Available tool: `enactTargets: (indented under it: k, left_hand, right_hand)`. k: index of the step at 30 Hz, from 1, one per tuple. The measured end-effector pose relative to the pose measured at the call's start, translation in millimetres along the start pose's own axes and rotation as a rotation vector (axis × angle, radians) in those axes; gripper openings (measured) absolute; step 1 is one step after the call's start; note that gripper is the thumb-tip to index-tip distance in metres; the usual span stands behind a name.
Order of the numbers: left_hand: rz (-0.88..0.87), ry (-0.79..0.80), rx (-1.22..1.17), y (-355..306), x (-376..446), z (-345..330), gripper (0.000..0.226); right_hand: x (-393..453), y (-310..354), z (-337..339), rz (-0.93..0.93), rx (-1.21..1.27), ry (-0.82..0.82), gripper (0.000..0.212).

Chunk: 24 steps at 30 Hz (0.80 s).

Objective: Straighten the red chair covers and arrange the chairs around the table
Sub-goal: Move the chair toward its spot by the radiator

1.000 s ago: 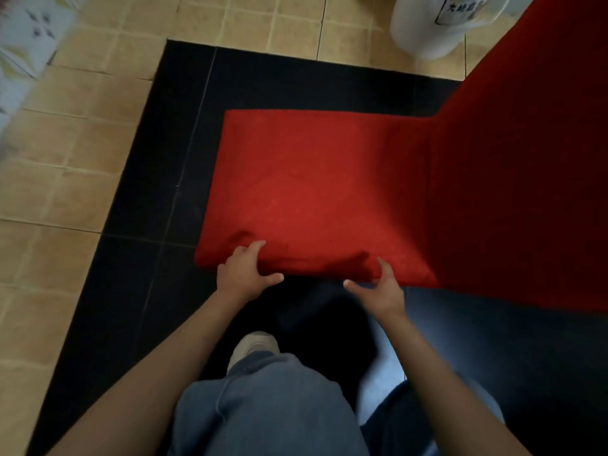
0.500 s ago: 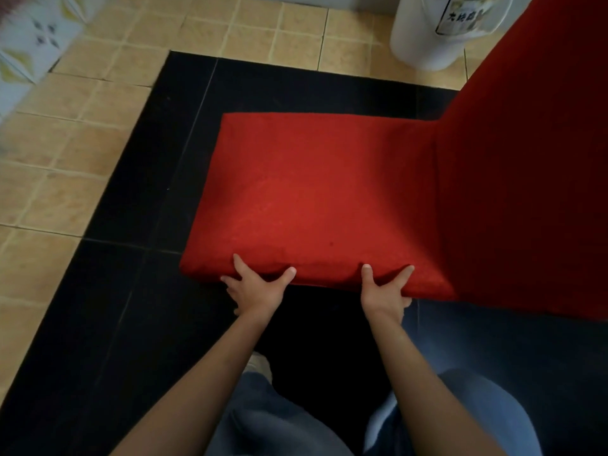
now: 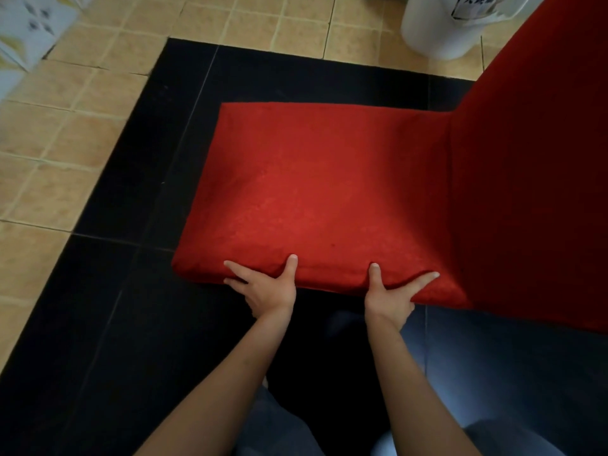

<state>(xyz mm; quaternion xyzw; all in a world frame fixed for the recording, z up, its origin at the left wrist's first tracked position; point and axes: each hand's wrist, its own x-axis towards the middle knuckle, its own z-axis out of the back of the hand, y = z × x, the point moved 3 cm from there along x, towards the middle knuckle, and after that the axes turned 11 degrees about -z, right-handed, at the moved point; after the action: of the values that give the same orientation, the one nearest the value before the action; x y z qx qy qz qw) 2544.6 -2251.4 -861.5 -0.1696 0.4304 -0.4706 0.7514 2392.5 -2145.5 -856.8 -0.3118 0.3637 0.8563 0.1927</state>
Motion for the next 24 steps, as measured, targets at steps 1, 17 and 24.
enactTargets:
  k: [1,17,24]
  left_hand:
    - [0.019,0.001,-0.023,-1,0,-2,0.128]
    - [0.09,-0.056,-0.541,8,6,-22,0.128]
    - [0.122,-0.08,-0.506,8,6,-20,0.127]
  right_hand:
    - [0,2,-1,-0.02,0.024,-0.004,0.11]
    - [12,-1,-13,-0.079,0.341,-0.036,0.123]
    - [15,-1,-14,-0.057,0.371,-0.021,0.119]
